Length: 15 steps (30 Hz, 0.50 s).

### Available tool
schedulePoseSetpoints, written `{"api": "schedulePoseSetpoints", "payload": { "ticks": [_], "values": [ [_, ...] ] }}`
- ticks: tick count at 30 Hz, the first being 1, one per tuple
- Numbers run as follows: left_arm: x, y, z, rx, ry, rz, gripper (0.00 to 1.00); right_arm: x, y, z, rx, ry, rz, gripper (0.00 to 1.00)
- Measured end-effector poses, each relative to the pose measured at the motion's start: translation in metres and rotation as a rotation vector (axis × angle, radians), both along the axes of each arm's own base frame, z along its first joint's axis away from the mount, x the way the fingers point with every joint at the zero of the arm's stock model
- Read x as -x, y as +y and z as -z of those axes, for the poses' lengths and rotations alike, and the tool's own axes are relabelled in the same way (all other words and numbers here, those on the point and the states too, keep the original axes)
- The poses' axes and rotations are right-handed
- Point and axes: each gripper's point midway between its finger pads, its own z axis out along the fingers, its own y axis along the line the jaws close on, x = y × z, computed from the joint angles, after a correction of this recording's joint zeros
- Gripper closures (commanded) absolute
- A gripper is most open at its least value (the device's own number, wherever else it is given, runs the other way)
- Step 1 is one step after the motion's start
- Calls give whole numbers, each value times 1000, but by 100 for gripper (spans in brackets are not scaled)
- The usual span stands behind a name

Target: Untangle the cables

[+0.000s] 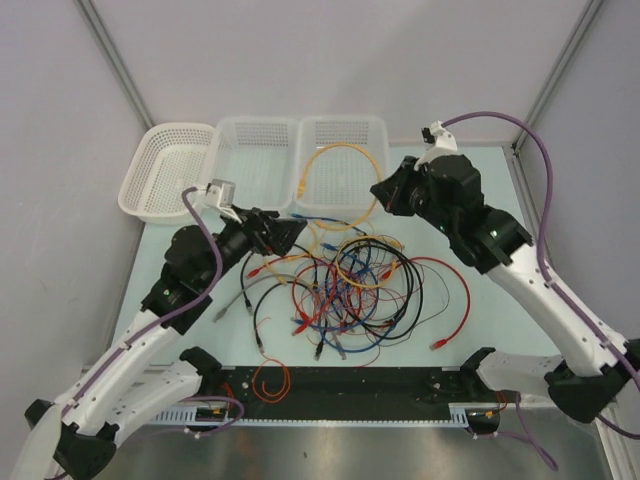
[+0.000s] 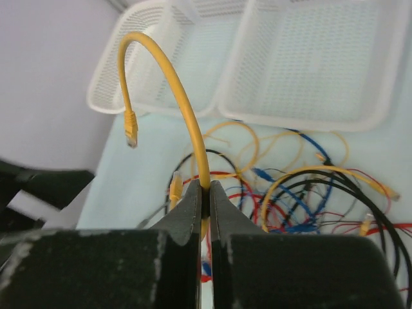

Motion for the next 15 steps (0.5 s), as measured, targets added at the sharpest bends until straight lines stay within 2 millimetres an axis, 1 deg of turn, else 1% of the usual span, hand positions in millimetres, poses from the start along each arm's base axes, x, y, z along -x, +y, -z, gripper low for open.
{"api": "schedulePoseSetpoints", "payload": {
  "ticks": [3, 5, 7, 8, 9, 11, 13, 15],
  "values": [
    [-7, 2, 32, -58, 107, -32, 0, -47, -20, 42, 52, 91, 98, 100],
    [-8, 4, 62, -99, 193, -50, 0, -78, -29, 70, 70, 148, 144, 100],
    [-2, 10, 93, -129, 270, -68, 0, -101, -29, 93, 74, 186, 161, 100],
    [4, 16, 111, -149, 314, -80, 0, -112, -27, 104, 76, 204, 163, 100],
    [9, 21, 124, -164, 347, -94, 0, -123, -25, 117, 85, 227, 167, 100],
    [17, 31, 142, -188, 389, -121, 0, -144, -19, 133, 92, 249, 168, 100],
    [21, 37, 149, -200, 409, -138, 0, -161, -14, 150, 98, 266, 171, 100],
    [22, 41, 152, -204, 416, -155, 0, -173, -13, 164, 103, 281, 177, 100]
  ]
}}
